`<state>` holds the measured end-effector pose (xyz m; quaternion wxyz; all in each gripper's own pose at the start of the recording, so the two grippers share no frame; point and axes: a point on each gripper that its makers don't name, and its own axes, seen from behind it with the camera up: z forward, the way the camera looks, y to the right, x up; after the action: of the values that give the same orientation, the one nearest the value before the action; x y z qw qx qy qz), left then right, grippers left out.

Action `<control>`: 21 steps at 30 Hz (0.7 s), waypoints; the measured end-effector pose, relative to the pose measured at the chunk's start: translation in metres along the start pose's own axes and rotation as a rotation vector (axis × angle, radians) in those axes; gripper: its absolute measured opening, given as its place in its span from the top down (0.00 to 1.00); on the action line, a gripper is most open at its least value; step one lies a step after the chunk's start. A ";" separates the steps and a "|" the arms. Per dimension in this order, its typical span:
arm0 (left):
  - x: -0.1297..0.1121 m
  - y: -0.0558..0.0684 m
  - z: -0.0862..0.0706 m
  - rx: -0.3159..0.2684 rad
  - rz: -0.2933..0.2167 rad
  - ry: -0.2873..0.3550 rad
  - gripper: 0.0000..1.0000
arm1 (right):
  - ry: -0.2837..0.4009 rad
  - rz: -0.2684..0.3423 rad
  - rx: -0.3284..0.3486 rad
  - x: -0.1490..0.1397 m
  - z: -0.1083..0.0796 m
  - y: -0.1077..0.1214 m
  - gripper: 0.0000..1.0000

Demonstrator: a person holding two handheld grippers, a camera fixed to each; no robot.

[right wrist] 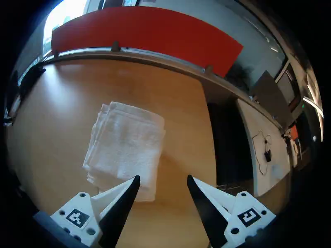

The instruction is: Fold towel

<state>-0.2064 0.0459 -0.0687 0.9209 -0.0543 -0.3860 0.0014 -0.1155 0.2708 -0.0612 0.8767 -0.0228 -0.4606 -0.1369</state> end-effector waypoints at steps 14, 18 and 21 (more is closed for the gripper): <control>0.005 -0.001 -0.003 -0.003 -0.006 0.016 0.04 | 0.077 0.036 0.029 0.020 -0.005 -0.026 0.00; 0.008 -0.002 -0.004 -0.002 -0.004 0.023 0.04 | 0.094 0.045 0.037 0.023 -0.006 -0.034 0.00; 0.010 -0.003 -0.005 -0.001 -0.004 0.030 0.04 | 0.117 0.059 0.037 0.027 -0.007 -0.038 0.00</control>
<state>-0.1962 0.0427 -0.0649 0.9265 -0.0541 -0.3724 -0.0014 -0.1051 0.2269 -0.0469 0.9060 -0.0119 -0.4102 -0.1037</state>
